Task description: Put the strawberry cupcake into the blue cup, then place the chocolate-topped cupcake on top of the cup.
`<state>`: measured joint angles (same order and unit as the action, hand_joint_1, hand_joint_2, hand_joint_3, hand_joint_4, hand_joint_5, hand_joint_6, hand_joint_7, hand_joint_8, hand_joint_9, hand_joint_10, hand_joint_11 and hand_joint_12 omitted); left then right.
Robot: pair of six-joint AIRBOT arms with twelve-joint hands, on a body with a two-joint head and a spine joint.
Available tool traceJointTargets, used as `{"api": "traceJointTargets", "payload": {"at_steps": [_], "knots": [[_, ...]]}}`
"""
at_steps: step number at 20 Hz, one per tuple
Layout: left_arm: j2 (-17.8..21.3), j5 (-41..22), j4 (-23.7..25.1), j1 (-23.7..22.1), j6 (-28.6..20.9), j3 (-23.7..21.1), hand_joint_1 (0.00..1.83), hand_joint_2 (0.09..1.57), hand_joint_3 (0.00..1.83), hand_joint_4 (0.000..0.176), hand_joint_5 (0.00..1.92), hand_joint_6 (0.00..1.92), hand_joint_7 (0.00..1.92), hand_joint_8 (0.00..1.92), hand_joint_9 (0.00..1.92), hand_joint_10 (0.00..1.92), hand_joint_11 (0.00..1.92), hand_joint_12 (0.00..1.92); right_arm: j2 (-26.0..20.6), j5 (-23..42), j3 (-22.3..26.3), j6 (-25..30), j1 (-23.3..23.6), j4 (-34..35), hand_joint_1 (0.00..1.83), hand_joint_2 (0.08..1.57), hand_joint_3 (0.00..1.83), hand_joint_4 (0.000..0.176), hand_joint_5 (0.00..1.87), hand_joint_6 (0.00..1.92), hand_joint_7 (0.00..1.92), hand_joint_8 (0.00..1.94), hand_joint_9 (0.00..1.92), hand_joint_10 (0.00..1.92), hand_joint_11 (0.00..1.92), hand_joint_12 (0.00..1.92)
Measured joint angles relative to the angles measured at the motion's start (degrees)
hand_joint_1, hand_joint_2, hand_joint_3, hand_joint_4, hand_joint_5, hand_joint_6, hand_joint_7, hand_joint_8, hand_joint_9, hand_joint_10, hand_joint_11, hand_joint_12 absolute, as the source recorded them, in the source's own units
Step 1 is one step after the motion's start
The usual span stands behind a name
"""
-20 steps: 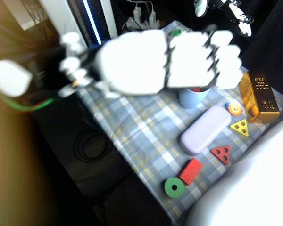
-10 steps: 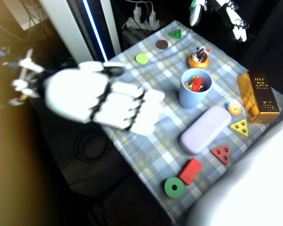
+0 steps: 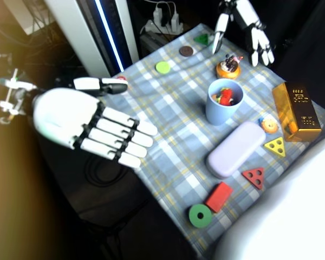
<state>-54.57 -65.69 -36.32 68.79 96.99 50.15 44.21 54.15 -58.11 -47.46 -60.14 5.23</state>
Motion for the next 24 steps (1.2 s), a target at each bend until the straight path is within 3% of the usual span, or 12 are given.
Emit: {"api": "traceJointTargets", "payload": {"at_steps": [2,5,6,8,11,13,14,16,17,18,20,24], "knots": [[-0.48,0.35,-0.79,-0.07,-0.02,0.59,0.98,0.8,0.0,0.131,0.37,0.0,0.18,0.0,0.22,0.02,0.14,0.09,0.31,-0.11,0.0,-0.02,-0.31,0.04,0.02,0.85,0.0,0.0,0.0,0.0,0.02,0.0,0.0,0.0,0.0,0.0],[-0.5,0.59,-0.26,-0.07,0.0,0.59,0.99,0.78,0.0,0.122,0.38,0.0,0.19,0.0,0.3,0.02,0.2,0.13,0.33,0.09,0.0,-0.02,-0.31,-0.07,0.07,0.84,0.0,0.0,0.0,0.0,0.03,0.01,0.0,0.0,0.0,0.0],[-0.5,0.57,-0.44,-0.07,-0.02,0.59,0.97,0.8,0.0,0.139,0.35,0.0,0.18,0.0,0.31,0.01,0.21,0.14,0.33,0.07,0.0,-0.02,-0.31,-0.09,0.06,0.82,0.0,0.0,0.0,0.0,0.01,0.0,0.0,0.0,0.0,0.0],[-0.5,0.57,-0.48,-0.07,0.0,0.59,0.95,0.79,0.0,0.117,0.38,0.01,0.19,0.01,0.31,0.01,0.21,0.14,0.33,0.07,0.0,-0.02,-0.31,0.04,0.04,0.81,0.0,0.002,0.0,0.0,0.02,0.0,0.0,0.0,0.0,0.0],[-0.5,0.57,-0.55,-0.07,0.0,0.59,0.9,0.79,0.0,0.113,0.41,0.02,0.21,0.01,0.33,0.01,0.2,0.14,0.33,0.07,0.0,-0.02,-0.31,0.04,0.06,0.81,0.0,0.01,0.0,0.0,0.04,0.01,0.0,0.0,0.0,0.0],[-0.5,0.57,-0.5,-0.07,0.0,0.59,0.9,0.79,0.0,0.117,0.51,0.02,0.24,0.0,0.33,0.0,0.21,0.14,0.33,0.07,0.0,-0.02,-0.31,0.04,0.07,0.81,0.0,0.002,0.0,0.0,0.08,0.02,0.0,0.0,0.0,0.0],[-0.5,0.57,-0.5,-0.07,0.0,0.59,0.88,0.81,0.01,0.127,0.56,0.02,0.24,0.0,0.31,0.0,0.16,0.12,0.33,0.07,0.0,-0.02,-0.31,0.04,0.07,0.8,0.0,0.008,0.0,0.0,0.08,0.02,0.0,0.0,0.0,0.0],[-1.33,0.87,-0.37,-0.35,0.04,1.64,0.86,0.84,0.0,0.172,0.62,0.02,0.23,0.0,0.29,0.0,0.16,0.12,0.39,0.33,-0.02,-0.02,-0.63,0.22,0.06,0.8,0.0,0.015,0.0,0.0,0.08,0.01,0.0,0.0,0.0,0.0],[-1.4,1.11,-0.96,-0.59,0.02,1.75,0.9,0.83,0.0,0.175,0.65,0.02,0.24,0.0,0.29,0.0,0.15,0.11,0.46,0.46,0.0,-0.02,-0.74,0.07,0.05,0.8,0.0,0.003,0.0,0.0,0.09,0.01,0.0,0.0,0.0,0.0],[-1.38,1.16,-0.96,-0.59,0.02,1.73,0.92,0.84,0.0,0.156,0.65,0.02,0.25,0.0,0.29,0.0,0.15,0.11,0.46,0.44,0.0,-0.02,-0.74,0.0,0.06,0.81,0.0,0.021,0.0,0.0,0.08,0.01,0.0,0.0,0.0,0.0],[-1.38,1.14,-0.7,-0.59,0.0,1.73,0.93,0.84,0.0,0.127,0.69,0.02,0.26,0.01,0.3,0.0,0.12,0.1,0.46,0.57,0.0,-0.02,-0.74,0.2,0.06,0.81,0.0,0.032,0.0,0.0,0.08,0.01,0.0,0.0,0.0,0.0],[-1.38,0.94,-0.72,-0.59,-0.02,1.73,1.0,0.84,0.0,0.085,0.78,0.02,0.31,0.01,0.33,0.01,0.16,0.1,0.46,0.55,0.0,-0.02,-0.74,0.13,0.05,0.81,0.0,0.028,0.0,0.0,0.1,0.01,0.0,0.0,0.0,0.0]]}}
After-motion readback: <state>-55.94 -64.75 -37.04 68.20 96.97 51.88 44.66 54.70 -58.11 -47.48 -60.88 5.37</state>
